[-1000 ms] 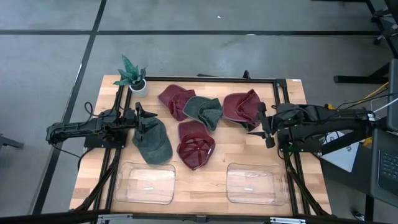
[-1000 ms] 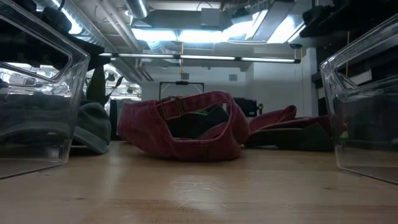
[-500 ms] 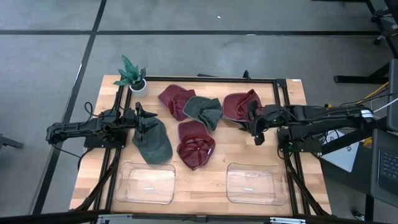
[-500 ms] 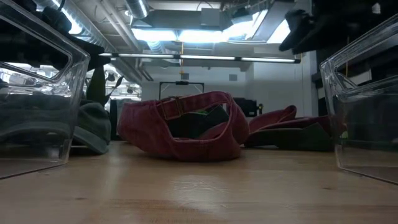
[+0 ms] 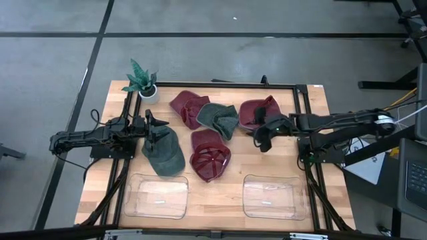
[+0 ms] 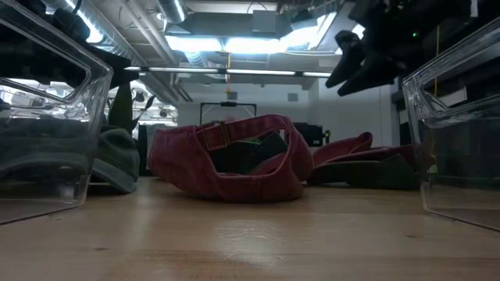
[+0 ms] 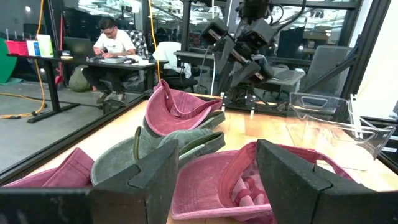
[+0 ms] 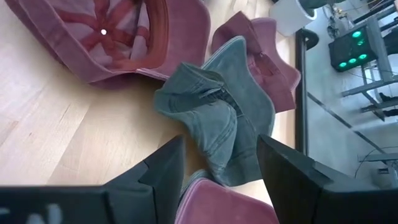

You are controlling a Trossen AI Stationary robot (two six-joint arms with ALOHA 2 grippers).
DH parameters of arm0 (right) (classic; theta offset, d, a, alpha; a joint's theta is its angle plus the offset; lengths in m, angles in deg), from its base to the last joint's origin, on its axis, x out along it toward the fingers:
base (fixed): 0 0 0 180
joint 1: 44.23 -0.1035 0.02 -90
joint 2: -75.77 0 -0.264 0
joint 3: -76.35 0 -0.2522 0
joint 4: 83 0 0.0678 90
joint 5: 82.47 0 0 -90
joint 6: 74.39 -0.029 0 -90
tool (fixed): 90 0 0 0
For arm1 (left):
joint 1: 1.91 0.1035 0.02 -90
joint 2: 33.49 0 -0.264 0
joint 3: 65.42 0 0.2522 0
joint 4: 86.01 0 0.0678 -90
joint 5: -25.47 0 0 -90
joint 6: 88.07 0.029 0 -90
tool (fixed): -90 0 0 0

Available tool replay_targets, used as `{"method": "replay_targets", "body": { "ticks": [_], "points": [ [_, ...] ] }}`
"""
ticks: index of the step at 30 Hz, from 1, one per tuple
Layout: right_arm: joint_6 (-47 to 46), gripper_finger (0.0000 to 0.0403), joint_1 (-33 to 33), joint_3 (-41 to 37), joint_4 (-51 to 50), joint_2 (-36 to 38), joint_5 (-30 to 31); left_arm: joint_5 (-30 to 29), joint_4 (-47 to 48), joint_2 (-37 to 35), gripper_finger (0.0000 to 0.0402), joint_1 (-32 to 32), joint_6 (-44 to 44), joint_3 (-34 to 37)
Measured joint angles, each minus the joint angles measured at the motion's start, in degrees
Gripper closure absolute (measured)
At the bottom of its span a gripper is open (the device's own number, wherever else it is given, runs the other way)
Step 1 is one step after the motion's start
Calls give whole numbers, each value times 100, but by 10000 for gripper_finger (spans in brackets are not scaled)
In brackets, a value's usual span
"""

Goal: Pick & Place hat
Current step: Put the top left gray cap into the right transparent bin

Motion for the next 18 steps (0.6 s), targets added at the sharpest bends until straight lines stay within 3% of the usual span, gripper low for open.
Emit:
{"method": "replay_targets", "body": {
  "ticks": [18],
  "points": [
    [15, 205, 298, 0, 722, -1412, 7, 0, 0, 0, 192, 0, 0, 0]
  ]
}}
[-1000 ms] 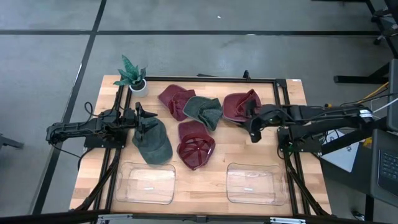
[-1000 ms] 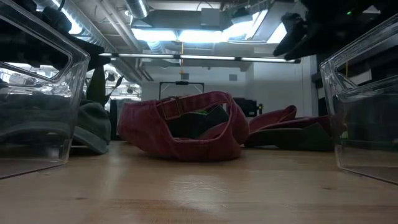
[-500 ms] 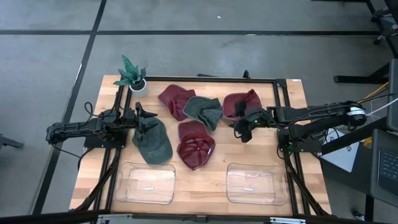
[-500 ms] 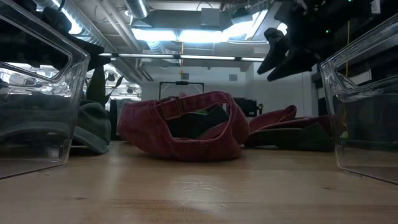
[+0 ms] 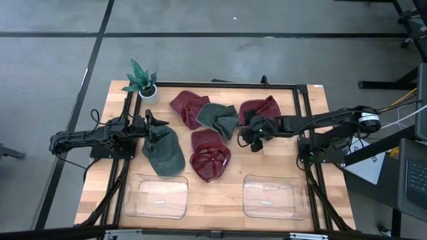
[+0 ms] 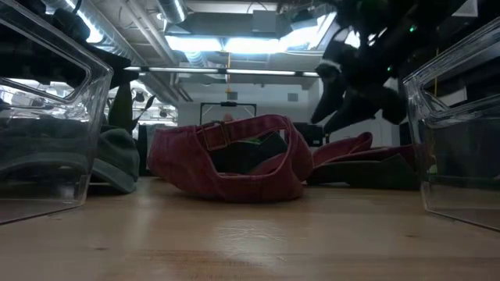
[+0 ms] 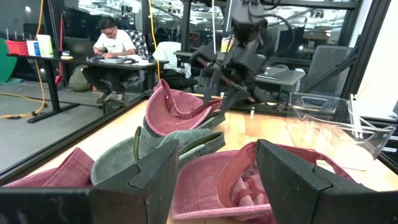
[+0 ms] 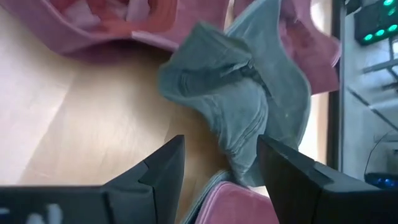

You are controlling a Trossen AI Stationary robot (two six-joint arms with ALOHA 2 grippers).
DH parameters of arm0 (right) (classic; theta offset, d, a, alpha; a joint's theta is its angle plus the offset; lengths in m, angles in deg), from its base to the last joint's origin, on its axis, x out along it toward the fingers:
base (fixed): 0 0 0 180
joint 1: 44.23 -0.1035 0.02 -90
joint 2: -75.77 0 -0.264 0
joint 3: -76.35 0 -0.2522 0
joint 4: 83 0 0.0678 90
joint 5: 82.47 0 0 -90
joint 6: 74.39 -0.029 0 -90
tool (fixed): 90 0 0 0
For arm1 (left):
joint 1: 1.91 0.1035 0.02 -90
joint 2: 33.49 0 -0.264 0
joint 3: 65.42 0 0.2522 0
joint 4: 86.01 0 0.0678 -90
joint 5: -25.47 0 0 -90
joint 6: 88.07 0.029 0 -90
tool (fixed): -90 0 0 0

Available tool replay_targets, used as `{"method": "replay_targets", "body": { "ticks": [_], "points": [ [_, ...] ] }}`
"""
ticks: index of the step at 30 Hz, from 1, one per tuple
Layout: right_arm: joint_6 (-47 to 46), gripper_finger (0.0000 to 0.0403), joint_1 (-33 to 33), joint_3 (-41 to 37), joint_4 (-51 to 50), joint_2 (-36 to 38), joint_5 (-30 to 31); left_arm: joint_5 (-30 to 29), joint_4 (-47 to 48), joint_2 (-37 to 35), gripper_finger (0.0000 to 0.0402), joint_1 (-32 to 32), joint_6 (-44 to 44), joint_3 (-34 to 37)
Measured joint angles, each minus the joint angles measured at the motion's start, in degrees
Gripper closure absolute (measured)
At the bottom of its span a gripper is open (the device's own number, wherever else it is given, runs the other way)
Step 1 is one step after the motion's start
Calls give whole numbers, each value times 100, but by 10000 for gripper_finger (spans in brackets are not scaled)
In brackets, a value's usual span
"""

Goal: Pick & Place hat
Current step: Put the top left gray cap into the right transparent bin

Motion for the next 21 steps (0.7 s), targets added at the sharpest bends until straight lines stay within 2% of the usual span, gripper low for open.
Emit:
{"method": "replay_targets", "body": {
  "ticks": [4, 10, 21],
  "points": [
    [-1, 205, 86, 0, 118, -296, 14, 0, 0, -2, 192, 0, -2, -1],
    [-2, 205, 191, 0, 601, -626, 563, 0, 2, 0, 192, 0, 0, 0],
    [333, 205, 228, -4, 951, -1095, 588, 0, 0, -1, 192, -2, 0, -1]
  ]
}}
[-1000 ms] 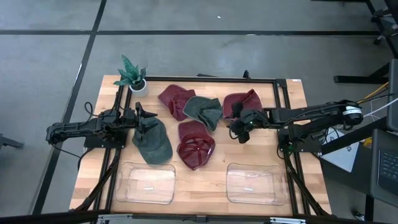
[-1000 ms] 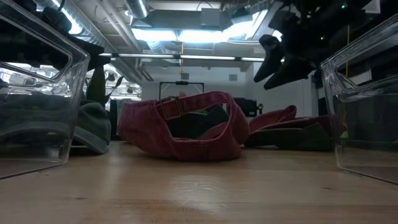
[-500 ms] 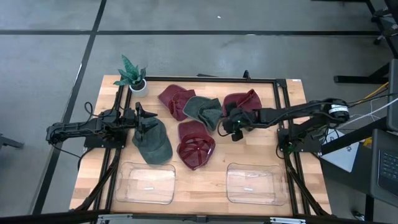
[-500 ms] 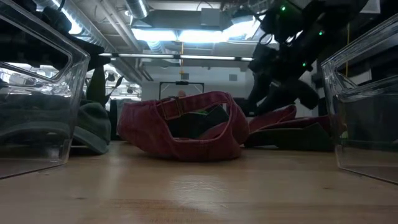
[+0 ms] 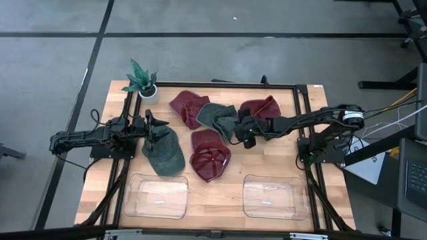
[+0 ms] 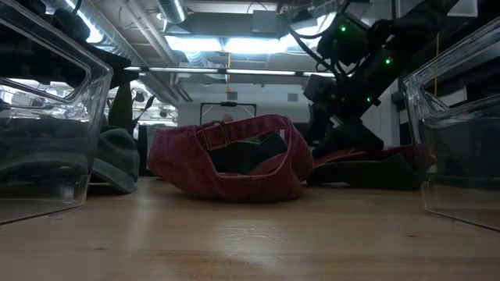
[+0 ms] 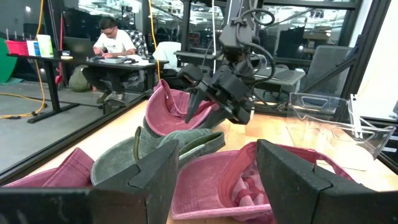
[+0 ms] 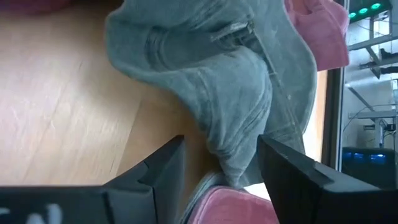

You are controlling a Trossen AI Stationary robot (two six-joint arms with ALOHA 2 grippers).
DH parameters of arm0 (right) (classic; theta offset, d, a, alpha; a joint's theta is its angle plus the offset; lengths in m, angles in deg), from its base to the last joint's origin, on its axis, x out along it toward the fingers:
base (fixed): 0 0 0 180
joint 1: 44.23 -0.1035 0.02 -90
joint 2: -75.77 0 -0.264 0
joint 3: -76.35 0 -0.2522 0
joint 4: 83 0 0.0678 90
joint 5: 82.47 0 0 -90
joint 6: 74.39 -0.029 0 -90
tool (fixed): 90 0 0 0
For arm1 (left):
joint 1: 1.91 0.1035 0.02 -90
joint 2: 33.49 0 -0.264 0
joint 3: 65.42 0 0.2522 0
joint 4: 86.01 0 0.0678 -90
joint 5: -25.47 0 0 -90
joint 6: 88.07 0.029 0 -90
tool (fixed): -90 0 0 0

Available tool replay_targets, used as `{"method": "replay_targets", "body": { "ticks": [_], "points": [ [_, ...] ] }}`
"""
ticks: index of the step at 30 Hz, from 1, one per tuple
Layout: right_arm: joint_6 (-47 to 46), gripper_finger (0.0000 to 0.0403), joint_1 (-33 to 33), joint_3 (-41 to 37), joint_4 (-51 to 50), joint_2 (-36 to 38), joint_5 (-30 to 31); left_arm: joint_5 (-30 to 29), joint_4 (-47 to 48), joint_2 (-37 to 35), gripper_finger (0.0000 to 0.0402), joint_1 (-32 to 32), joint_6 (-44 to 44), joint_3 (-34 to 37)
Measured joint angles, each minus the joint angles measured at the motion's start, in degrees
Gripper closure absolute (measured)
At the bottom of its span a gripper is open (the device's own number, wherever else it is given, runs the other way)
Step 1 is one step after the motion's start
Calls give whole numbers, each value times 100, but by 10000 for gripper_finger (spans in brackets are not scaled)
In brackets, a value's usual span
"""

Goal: Pick & Place hat
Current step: Put the top left gray cap into the right transparent bin

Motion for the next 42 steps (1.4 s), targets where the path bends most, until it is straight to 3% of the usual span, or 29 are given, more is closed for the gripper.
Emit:
{"method": "replay_targets", "body": {
  "ticks": [9, 14, 28, 32, 42],
  "points": [
    [410, 205, 71, 0, 642, -386, 22, 0, 0, 1, 192, 0, -1, 1],
    [412, 205, 120, -2, 992, -603, 464, 0, 0, -1, 192, 2, 0, -1],
    [384, 207, 144, -2, 1198, -794, 396, 0, 0, 1, 192, 2, 0, 0],
    [334, 234, 144, -3, 1190, -794, 395, 0, 0, 0, 192, 2, -2, -1],
    [253, 354, 144, -4, 1106, -794, 391, 0, 1, 1, 192, 2, 0, 1]
  ]
}}
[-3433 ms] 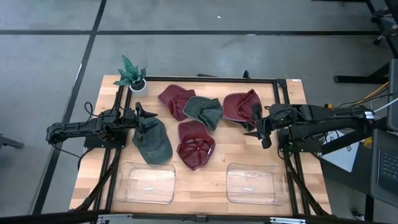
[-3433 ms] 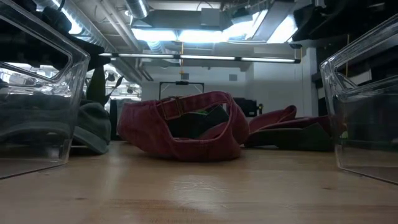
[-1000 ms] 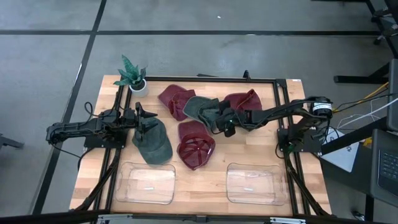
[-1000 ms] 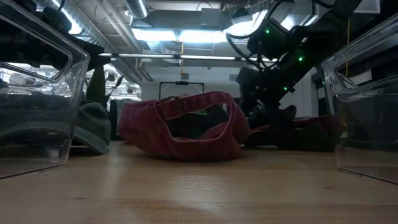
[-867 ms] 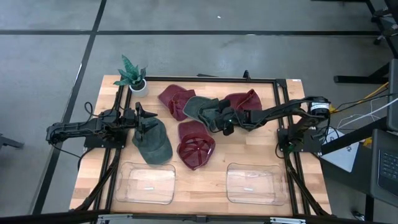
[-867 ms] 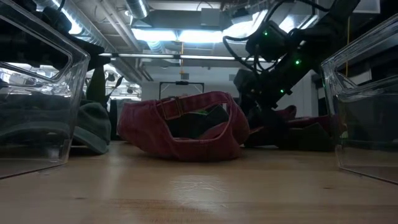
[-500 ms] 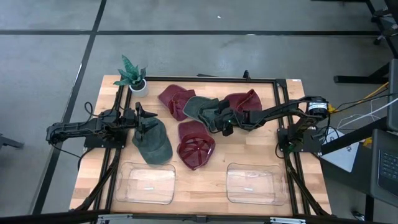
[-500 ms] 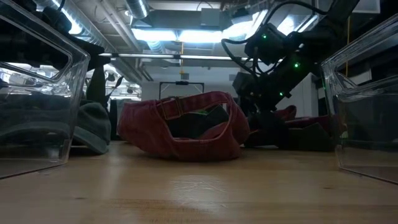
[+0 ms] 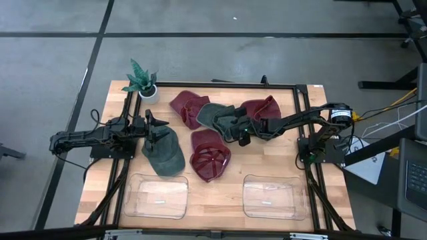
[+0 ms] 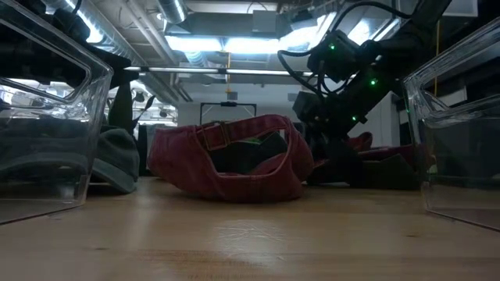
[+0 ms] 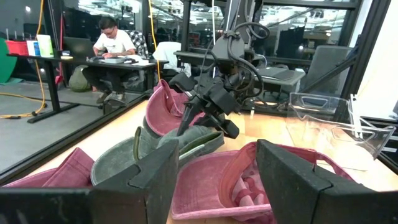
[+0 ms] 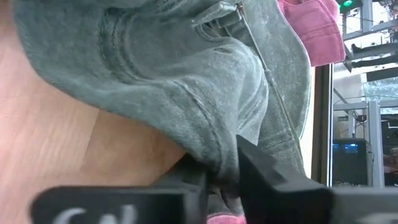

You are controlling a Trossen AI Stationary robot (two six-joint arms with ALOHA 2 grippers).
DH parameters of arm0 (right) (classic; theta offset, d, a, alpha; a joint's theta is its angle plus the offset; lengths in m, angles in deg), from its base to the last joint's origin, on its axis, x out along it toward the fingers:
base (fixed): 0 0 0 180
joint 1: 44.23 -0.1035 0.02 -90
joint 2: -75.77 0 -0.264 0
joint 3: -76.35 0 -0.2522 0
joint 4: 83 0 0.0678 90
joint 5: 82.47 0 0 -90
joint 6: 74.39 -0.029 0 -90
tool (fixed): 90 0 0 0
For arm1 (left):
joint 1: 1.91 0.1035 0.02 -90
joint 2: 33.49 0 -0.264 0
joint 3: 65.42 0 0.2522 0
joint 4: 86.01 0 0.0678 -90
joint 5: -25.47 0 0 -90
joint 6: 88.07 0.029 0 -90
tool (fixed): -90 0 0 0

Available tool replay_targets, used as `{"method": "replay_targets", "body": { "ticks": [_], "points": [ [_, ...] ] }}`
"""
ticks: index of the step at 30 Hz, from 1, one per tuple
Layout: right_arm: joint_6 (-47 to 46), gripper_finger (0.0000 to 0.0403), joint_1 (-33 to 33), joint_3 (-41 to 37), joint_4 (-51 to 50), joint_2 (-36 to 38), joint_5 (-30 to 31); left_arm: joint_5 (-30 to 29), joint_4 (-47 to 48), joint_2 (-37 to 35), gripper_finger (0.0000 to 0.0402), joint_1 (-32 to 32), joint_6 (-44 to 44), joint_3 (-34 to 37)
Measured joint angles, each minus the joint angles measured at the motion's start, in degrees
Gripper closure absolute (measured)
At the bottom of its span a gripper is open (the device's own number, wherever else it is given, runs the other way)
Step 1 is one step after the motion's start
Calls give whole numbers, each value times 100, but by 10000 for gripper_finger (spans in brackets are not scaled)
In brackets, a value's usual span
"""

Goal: Pick & Place hat
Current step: Put the top left gray cap into the right transparent bin

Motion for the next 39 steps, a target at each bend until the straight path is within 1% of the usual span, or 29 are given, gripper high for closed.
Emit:
{"method": "replay_targets", "body": {
  "ticks": [2, 7, 11, 13, 17, 19, 21, 23, 27, 29, 35, 39],
  "points": [
    [0, 369, 0, -1, -2, 0, -2, 0, -1, 0, 192, 0, 0, -2],
    [-42, 369, 0, -1, -3, 2, -114, 0, -1, 0, 192, 0, 0, -2],
    [-142, 349, 0, -1, -15, 2, -149, 0, -1, -1, 192, 0, 0, -1],
    [-290, 348, 10, 1, -40, 4, -151, 0, -1, 0, 192, -1, 0, -1],
    [-511, 368, 28, -1, -68, 7, -155, 0, -1, -2, 192, 0, 0, 0],
    [-613, 369, 31, 1, -100, 9, -176, 0, -1, 0, 192, -2, 0, -1],
    [-758, 369, 49, -1, -155, 39, -343, 0, -1, 0, 192, -1, -1, -1],
    [-1021, 369, 59, -1, -149, 44, -449, 0, -1, 0, 192, 0, 0, 0],
    [-1707, 368, 90, -1, -202, 86, -457, 0, -1, 0, 192, 0, 0, 0],
    [-1933, 369, 102, -3, -375, 170, -504, 0, -1, -1, 192, 0, 0, -1],
    [-2499, 369, 193, -1, -839, 630, -869, -2, 1, 0, 192, 0, 0, 0],
    [-3195, 369, 293, 5, -1223, 985, -1324, 5, -1, 0, 192, -2, 0, -1]
  ]
}}
